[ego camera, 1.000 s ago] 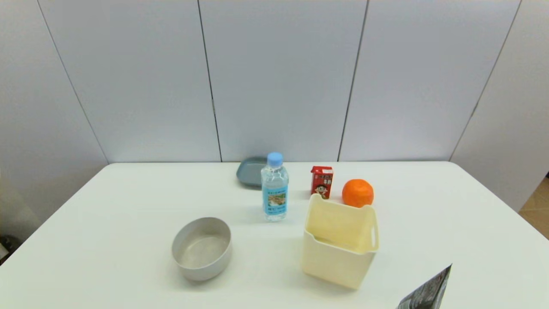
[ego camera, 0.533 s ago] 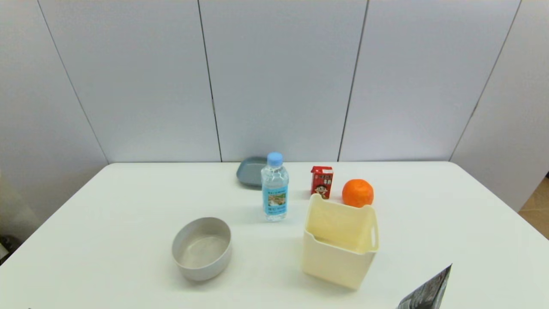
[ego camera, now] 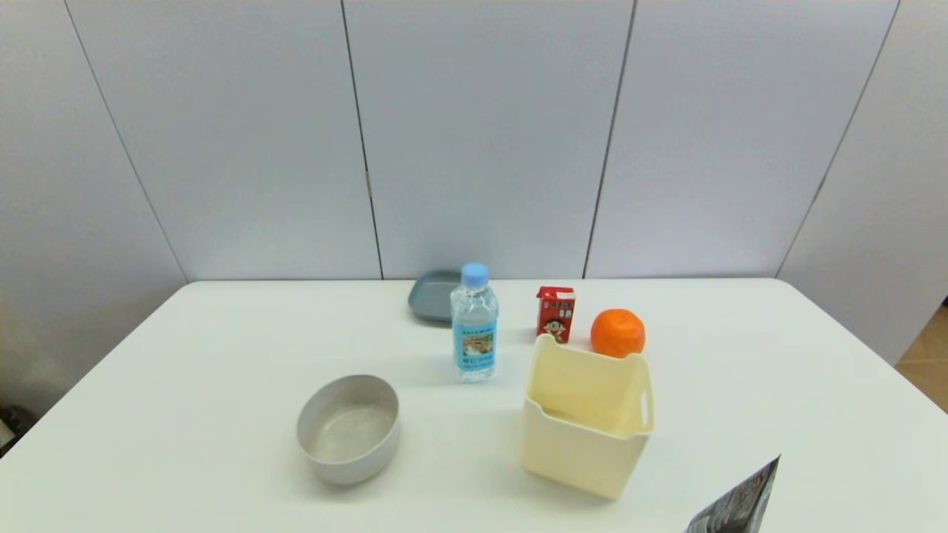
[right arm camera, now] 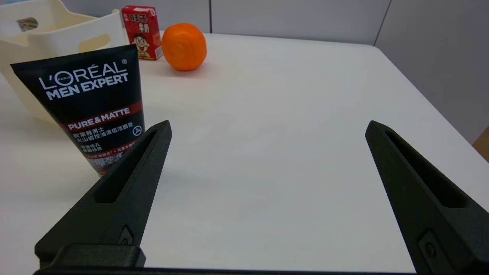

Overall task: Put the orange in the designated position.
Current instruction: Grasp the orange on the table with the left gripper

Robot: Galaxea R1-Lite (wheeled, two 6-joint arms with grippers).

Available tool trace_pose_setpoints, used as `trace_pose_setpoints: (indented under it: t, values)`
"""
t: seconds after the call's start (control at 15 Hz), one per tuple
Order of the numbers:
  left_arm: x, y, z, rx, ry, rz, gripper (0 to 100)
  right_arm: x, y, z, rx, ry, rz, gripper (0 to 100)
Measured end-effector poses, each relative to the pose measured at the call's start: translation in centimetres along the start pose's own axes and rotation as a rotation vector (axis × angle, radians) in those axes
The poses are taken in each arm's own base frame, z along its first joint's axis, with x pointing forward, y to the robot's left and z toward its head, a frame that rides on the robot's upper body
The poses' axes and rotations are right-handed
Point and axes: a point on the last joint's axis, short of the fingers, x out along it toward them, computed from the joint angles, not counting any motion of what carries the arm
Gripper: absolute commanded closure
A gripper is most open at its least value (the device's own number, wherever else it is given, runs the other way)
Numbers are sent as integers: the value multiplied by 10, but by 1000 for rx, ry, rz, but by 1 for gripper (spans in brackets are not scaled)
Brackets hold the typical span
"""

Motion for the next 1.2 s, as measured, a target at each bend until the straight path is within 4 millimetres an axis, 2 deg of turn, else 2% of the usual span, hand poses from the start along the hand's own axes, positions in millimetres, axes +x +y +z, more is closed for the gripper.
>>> trace_pose_setpoints:
  t: [0.13, 0.27, 0.4, 0.53, 0.67, 0.8, 1.0, 1.2]
  values:
    - [43, 5, 32, 26, -29, -96, 0, 0, 0, 0, 0, 0, 0, 0]
    - [89, 9, 55, 39, -53, -169, 0, 0, 0, 0, 0, 0, 0, 0]
    - [138, 7, 66, 24, -63, -237, 0, 0, 0, 0, 0, 0, 0, 0]
    - [188, -4, 65, -31, -53, -308, 0, 0, 0, 0, 0, 0, 0, 0]
    - [233, -27, 57, -128, -29, -398, 0, 0, 0, 0, 0, 0, 0, 0]
    - [271, -58, 45, -237, 4, -485, 0, 0, 0, 0, 0, 0, -1, 0]
    - [305, -114, 37, -404, 34, -600, 0, 0, 0, 0, 0, -1, 0, 0]
    - [323, -181, 12, -479, 99, -678, 0, 0, 0, 0, 0, 0, 0, 0]
